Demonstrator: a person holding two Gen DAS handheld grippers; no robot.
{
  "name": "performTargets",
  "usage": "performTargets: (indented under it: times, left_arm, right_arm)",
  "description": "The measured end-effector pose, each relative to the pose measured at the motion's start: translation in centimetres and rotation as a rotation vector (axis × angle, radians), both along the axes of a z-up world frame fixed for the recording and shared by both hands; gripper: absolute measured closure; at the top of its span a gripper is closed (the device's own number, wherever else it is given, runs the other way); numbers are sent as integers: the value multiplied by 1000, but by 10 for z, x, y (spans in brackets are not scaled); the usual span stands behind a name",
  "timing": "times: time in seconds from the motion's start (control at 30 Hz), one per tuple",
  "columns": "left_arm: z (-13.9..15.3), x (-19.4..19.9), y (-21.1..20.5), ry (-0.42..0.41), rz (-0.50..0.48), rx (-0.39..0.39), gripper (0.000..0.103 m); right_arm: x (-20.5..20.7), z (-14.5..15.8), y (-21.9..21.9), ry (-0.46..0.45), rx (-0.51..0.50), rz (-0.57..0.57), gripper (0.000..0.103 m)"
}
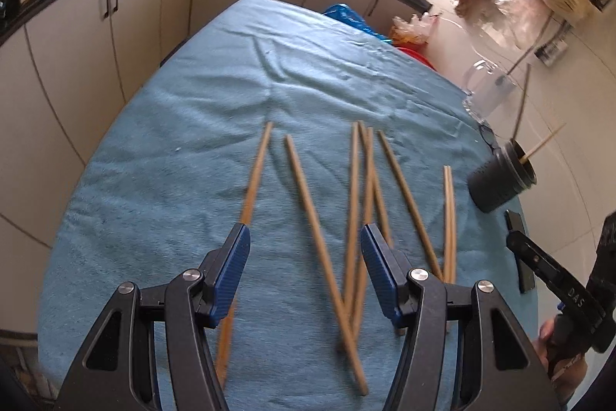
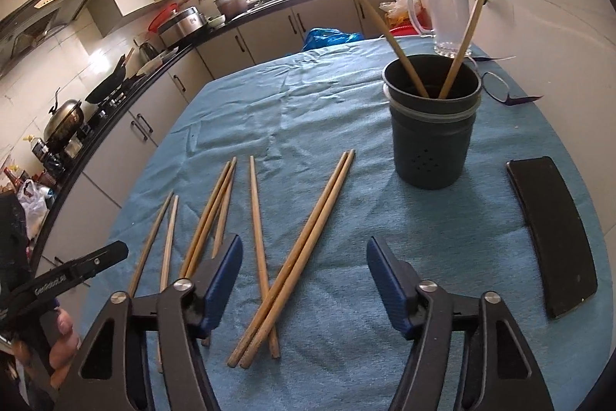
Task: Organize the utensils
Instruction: 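Move both open tools back over the remaining chopsticks on the cloth, then close the left tool on another chopstick while the right tool grasps one too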
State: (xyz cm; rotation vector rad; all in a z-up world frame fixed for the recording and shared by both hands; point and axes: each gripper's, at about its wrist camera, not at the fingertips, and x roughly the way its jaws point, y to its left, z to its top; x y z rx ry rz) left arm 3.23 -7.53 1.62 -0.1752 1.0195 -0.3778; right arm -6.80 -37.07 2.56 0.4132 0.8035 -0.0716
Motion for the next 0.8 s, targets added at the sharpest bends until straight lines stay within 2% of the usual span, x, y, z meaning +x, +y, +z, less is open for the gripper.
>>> performTargets:
  times: [0.07, 0.13, 0.17, 0.3, 0.43, 0.57, 0.67, 0.8]
  left_arm:
    - [-4, 7, 3, 30, 6, -10, 44]
    - [-7, 14, 2, 59, -5, -23, 50]
    - [-8, 16, -1, 69, -14, -25, 56]
    - [-16, 24, -16, 112, -47, -18, 66]
    - [-26, 37, -28, 146, -34, 31, 71]
    - [-38, 48, -39, 189, -23, 84, 80]
    - [-40, 51, -44, 182, -21, 120, 84]
    - [-42, 56, -47, 173, -9, 149, 96]
  right_arm:
    - [2, -1, 1, 6, 14, 8, 43]
    - [2, 0, 2, 3, 17, 9, 43]
    - [2, 0, 3, 1, 14, 10, 43]
    - [1, 0, 7, -3, 12, 20, 43]
    - [2, 0, 6, 0, 11, 24, 43]
    - [4, 2, 4, 2, 3, 34, 43]
    - [12, 3, 7, 9, 4, 62, 43]
    - [33, 1, 17, 44, 23, 133, 54]
